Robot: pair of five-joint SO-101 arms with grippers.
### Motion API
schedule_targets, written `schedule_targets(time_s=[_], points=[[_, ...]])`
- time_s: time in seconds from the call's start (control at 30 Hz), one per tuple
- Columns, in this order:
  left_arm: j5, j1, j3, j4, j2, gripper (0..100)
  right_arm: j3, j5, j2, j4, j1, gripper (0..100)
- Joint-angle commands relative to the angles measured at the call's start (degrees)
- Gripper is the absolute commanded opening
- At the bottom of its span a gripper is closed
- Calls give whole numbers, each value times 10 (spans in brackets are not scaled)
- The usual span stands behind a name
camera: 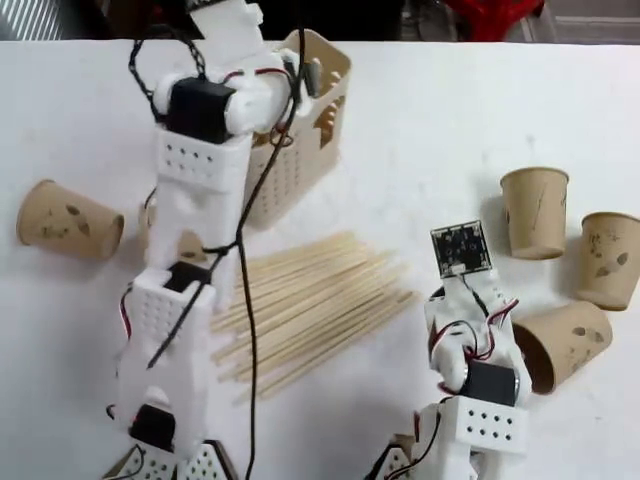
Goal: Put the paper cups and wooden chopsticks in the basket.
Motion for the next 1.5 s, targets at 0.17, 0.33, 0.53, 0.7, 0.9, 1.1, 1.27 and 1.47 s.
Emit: schedule_targets(time_s=[0.17, 0.33, 0.53, 0.7, 0.9, 1.1, 1.27, 1.47], points=[[69, -15, 121, -42, -4, 202, -4, 0, -8, -10, 4, 17], [70, -22, 173, -84, -4, 203, -4, -1, -8, -10, 4, 17], [99, -26, 169, -91, -5, 203, -4, -1, -8, -9, 4, 17], [103, -15, 98, -96, -5, 203, -4, -1, -8, -10, 4, 16], [126, -21, 22, -103, -4, 238, -3, -1, -8, -10, 4, 16], [246, -34, 115, -128, -4, 213, -3, -1, -8, -10, 4, 16], [253, -40, 185, -145, -5, 214, -3, -1, -8, -9, 4, 16], [253, -39, 215, -149, -4, 214, -3, -1, -8, -10, 4, 16]])
